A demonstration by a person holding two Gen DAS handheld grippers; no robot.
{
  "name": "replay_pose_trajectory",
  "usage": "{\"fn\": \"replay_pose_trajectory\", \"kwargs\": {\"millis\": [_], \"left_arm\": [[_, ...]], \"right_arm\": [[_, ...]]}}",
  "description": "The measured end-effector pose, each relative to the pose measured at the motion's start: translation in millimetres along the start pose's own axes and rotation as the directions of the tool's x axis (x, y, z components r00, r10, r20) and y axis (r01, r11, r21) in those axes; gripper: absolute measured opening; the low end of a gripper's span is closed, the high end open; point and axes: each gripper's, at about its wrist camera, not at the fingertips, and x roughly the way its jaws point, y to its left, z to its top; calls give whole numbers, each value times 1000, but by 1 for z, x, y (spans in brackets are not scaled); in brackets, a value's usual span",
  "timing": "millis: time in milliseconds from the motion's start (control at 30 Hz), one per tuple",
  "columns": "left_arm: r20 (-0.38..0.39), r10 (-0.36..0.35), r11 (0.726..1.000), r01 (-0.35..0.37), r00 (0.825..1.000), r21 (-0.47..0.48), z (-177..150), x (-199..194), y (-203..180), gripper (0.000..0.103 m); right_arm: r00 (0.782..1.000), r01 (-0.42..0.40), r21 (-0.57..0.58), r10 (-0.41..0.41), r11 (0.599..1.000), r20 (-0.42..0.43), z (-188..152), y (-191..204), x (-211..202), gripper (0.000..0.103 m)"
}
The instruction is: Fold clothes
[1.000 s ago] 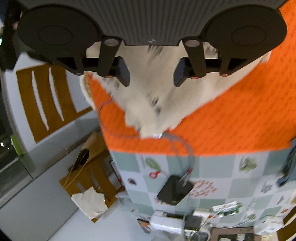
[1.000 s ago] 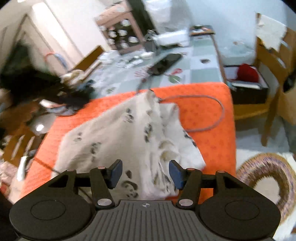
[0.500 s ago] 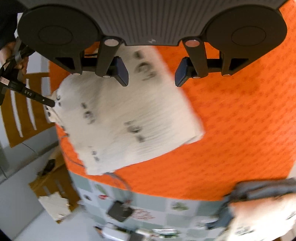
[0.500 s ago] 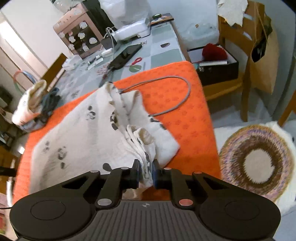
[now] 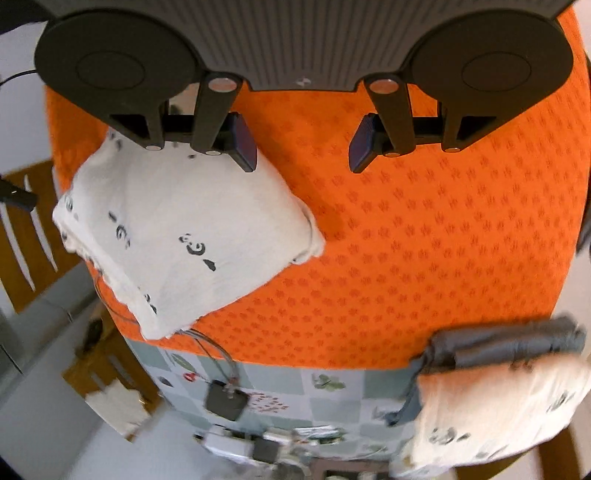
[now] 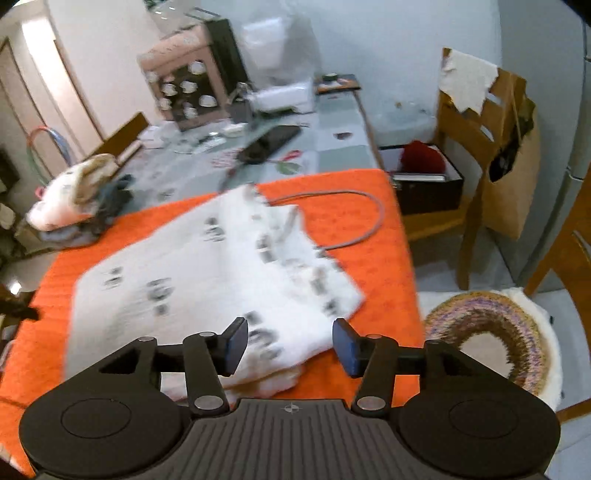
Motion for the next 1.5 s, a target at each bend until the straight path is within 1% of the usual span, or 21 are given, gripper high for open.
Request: {"fn": "replay_pose_trajectory", "kwargs": {"millis": [100, 233, 333, 400, 500, 600, 633, 767, 800, 833, 867, 900, 933, 967, 1033, 1133, 1233, 1333, 1400, 1433, 1500], "left_arm": [[17, -15, 995, 14, 1000, 95, 3, 7, 12, 61], [43, -45, 980, 35, 998, 196, 14, 22, 30, 60], [59, -108, 966, 91, 992, 241, 25, 36, 42, 51], [62, -149, 956, 128, 987, 265, 31, 47, 48, 40], [58, -223, 938, 198, 973, 284, 39, 62, 53, 28], [42, -322, 912, 297, 946, 282, 43, 75, 57, 28], [38, -341, 904, 317, 939, 287, 43, 79, 58, 28], [7, -368, 892, 351, 930, 285, 44, 98, 60, 28], [-4, -375, 891, 362, 927, 275, 44, 103, 61, 28], [-16, -382, 889, 373, 924, 265, 44, 107, 62, 28], [-26, -391, 887, 384, 920, 255, 44, 111, 64, 24], [-31, -406, 882, 400, 914, 249, 43, 112, 66, 7], [-33, -421, 877, 415, 907, 242, 43, 112, 67, 5], [-23, -437, 871, 430, 899, 237, 43, 108, 70, 4], [7, -481, 852, 466, 877, 238, 44, 95, 76, 4], [25, -548, 813, 525, 836, 254, 46, 69, 80, 3], [38, -602, 770, 567, 797, 293, 42, 39, 78, 3], [52, -646, 733, 601, 761, 319, 30, 12, 78, 3], [55, -675, 709, 627, 736, 323, 20, -5, 81, 3], [51, -684, 701, 636, 728, 322, 12, -12, 85, 3], [41, -691, 692, 643, 722, 327, -5, -26, 90, 3]], "right_arm": [[999, -37, 3, 37, 999, 13, -15, 27, -13, 56], [999, -51, 20, 50, 999, 9, -42, 69, -19, 56], [998, -55, 59, 54, 997, 13, -66, 103, -18, 56], [999, -51, 74, 50, 996, 20, -80, 129, -14, 56], [999, -35, 105, 31, 994, 36, -99, 163, -4, 56], [998, -15, 136, 6, 991, 61, -113, 190, 10, 57], [998, 1, 140, -11, 990, 67, -117, 197, 16, 57], [993, 47, 169, -64, 984, 97, -127, 215, 37, 55], [993, 49, 171, -67, 984, 101, -128, 218, 41, 48], [993, 48, 167, -65, 985, 97, -128, 220, 46, 38], [994, 48, 162, -64, 986, 92, -128, 222, 50, 15], [994, 50, 159, -65, 986, 89, -127, 223, 51, 12], [993, 53, 159, -69, 986, 97, -126, 224, 48, 11], [991, 55, 157, -73, 986, 112, -125, 224, 41, 10], [986, 60, 153, -82, 986, 142, -121, 226, 27, 9], [978, 73, 148, -100, 986, 181, -115, 226, 3, 9], [973, 86, 136, -112, 987, 200, -109, 225, -22, 9], [973, 81, 132, -107, 988, 205, -105, 225, -45, 9], [975, 73, 131, -99, 989, 200, -109, 226, -59, 9], [976, 68, 131, -93, 989, 195, -112, 228, -66, 9], [981, 51, 132, -74, 990, 177, -121, 232, -78, 9]]}}
